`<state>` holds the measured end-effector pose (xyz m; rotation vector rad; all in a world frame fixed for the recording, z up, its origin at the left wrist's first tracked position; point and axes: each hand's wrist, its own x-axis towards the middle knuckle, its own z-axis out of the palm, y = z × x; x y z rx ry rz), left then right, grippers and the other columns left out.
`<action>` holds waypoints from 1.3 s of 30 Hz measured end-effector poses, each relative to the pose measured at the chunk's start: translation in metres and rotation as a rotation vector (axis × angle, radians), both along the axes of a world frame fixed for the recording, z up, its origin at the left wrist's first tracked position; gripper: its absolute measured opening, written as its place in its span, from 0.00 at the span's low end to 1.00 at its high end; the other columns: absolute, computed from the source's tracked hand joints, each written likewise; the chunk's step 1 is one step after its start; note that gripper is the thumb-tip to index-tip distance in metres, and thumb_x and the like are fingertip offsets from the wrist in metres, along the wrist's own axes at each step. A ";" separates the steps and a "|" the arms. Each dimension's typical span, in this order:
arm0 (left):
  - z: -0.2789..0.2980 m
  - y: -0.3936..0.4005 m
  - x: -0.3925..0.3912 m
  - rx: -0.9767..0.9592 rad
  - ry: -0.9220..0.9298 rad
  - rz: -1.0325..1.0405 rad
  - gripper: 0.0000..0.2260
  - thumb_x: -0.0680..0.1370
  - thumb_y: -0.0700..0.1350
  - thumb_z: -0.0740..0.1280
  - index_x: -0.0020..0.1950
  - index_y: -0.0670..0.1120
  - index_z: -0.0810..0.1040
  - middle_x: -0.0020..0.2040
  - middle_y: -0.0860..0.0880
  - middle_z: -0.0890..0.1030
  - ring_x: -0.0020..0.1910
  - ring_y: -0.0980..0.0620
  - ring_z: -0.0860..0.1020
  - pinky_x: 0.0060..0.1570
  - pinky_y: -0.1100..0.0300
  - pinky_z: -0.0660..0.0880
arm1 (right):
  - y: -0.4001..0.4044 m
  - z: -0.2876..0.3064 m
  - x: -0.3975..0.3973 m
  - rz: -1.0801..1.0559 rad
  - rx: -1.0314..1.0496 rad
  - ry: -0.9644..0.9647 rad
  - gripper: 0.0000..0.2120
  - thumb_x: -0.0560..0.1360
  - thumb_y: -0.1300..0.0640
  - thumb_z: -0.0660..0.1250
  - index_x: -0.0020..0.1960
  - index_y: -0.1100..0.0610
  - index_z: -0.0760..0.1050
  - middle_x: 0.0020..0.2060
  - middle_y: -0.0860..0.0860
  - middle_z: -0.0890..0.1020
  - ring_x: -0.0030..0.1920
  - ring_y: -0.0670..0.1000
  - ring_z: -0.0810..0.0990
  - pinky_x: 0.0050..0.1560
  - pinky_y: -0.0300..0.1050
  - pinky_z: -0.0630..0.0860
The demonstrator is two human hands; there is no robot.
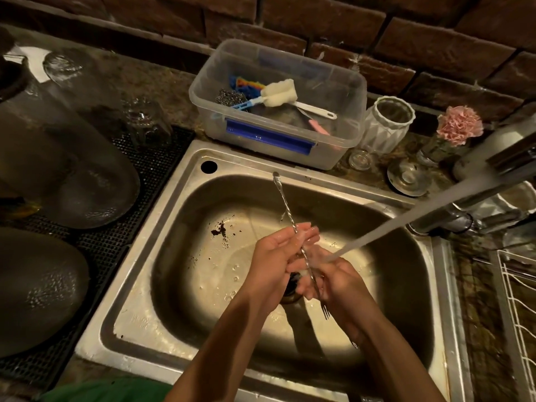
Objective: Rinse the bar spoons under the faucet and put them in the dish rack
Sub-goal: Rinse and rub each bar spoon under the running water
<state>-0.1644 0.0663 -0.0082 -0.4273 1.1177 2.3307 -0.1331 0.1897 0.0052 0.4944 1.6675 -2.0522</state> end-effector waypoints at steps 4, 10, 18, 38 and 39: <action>-0.001 -0.005 -0.005 0.009 0.021 -0.038 0.12 0.82 0.42 0.64 0.64 0.38 0.76 0.38 0.50 0.84 0.20 0.51 0.70 0.27 0.54 0.70 | 0.002 0.002 -0.007 -0.007 -0.080 -0.044 0.25 0.75 0.38 0.62 0.57 0.57 0.81 0.49 0.61 0.86 0.33 0.54 0.82 0.31 0.42 0.80; -0.007 -0.015 -0.019 -0.044 0.083 0.061 0.09 0.82 0.39 0.63 0.59 0.41 0.80 0.57 0.43 0.85 0.57 0.48 0.84 0.49 0.59 0.82 | 0.007 0.000 -0.018 0.010 -0.156 -0.156 0.33 0.81 0.37 0.47 0.66 0.61 0.75 0.56 0.60 0.85 0.35 0.55 0.85 0.31 0.42 0.81; -0.007 -0.032 -0.036 0.009 0.053 0.132 0.11 0.82 0.37 0.62 0.62 0.39 0.77 0.57 0.41 0.85 0.57 0.45 0.84 0.54 0.58 0.81 | -0.002 0.005 -0.018 -0.120 -0.337 -0.305 0.30 0.81 0.40 0.53 0.57 0.66 0.77 0.46 0.65 0.85 0.34 0.57 0.82 0.31 0.43 0.80; -0.018 -0.003 -0.009 0.167 -0.106 0.185 0.13 0.84 0.35 0.54 0.63 0.36 0.75 0.57 0.39 0.84 0.57 0.44 0.84 0.56 0.53 0.80 | 0.019 0.001 0.020 -0.011 0.052 -0.084 0.12 0.77 0.70 0.64 0.54 0.61 0.83 0.42 0.59 0.87 0.41 0.49 0.86 0.44 0.41 0.80; -0.019 -0.001 -0.005 0.170 -0.112 0.180 0.13 0.84 0.35 0.54 0.63 0.36 0.75 0.57 0.39 0.84 0.57 0.44 0.84 0.57 0.53 0.80 | 0.021 0.004 0.024 0.003 0.075 -0.080 0.13 0.76 0.70 0.64 0.53 0.60 0.83 0.41 0.59 0.87 0.40 0.49 0.85 0.46 0.43 0.80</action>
